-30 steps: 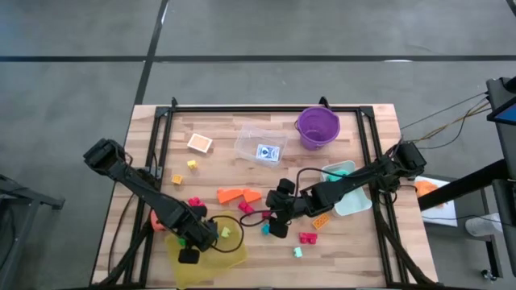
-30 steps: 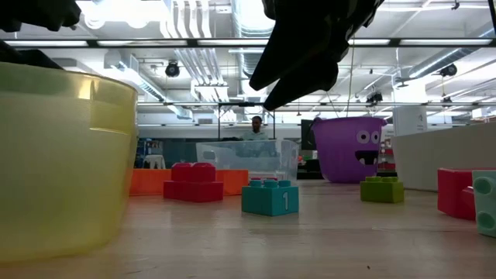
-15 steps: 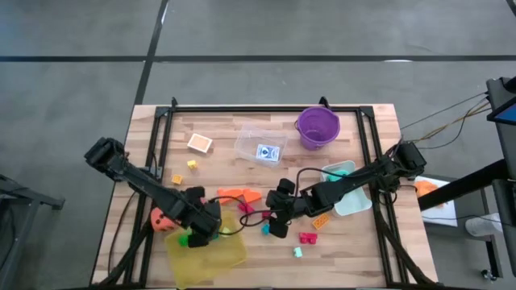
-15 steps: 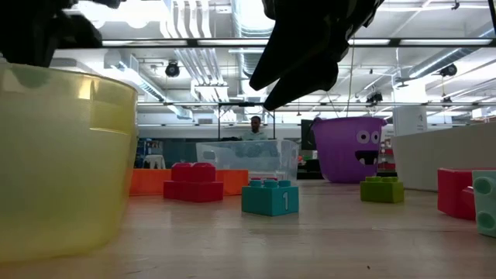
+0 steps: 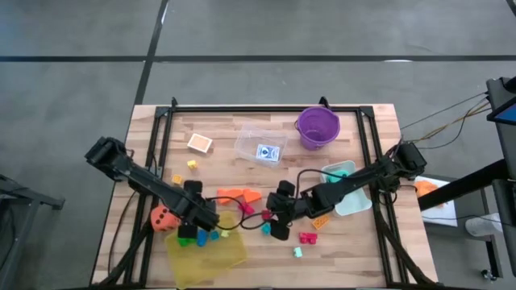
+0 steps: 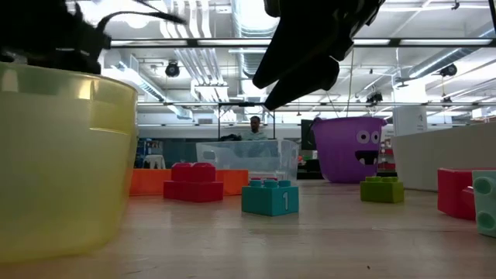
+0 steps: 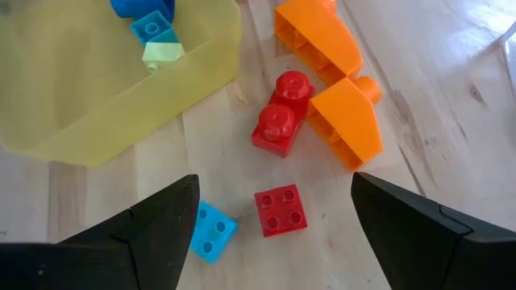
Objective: Pick & Place Toys
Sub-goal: Put the red game piece into the yellow bin
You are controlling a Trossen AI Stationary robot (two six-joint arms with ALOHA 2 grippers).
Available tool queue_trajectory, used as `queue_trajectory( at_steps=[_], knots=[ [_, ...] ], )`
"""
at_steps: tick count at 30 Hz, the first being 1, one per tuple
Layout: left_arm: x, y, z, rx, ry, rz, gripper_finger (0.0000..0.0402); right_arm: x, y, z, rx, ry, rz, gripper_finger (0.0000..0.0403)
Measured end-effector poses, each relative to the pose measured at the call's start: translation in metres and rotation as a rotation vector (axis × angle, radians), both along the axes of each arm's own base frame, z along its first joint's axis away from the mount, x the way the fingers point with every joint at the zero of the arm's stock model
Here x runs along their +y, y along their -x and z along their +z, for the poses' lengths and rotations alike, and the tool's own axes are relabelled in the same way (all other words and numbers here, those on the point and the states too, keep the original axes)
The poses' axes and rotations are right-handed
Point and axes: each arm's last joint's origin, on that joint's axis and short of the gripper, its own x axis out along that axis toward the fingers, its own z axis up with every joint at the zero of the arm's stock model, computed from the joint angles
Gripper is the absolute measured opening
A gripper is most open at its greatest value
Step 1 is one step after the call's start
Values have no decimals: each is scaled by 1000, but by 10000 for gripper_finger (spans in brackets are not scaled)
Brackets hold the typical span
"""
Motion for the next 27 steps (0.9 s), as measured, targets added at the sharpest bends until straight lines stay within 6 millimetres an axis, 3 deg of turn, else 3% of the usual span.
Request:
queue_trajectory(
  at_steps=[4, 12, 27],
  knots=[
    [7, 10, -16, 50, -51, -30, 244, 0, 0, 0, 0, 5, 5, 320],
    [8, 13, -36, 31, -11, -103, 248, 0, 0, 0, 0, 10, 10, 320],
    [13, 8, -40, 3, 8, -218, 245, 0, 0, 0, 1, 18, 18, 320]
  ],
)
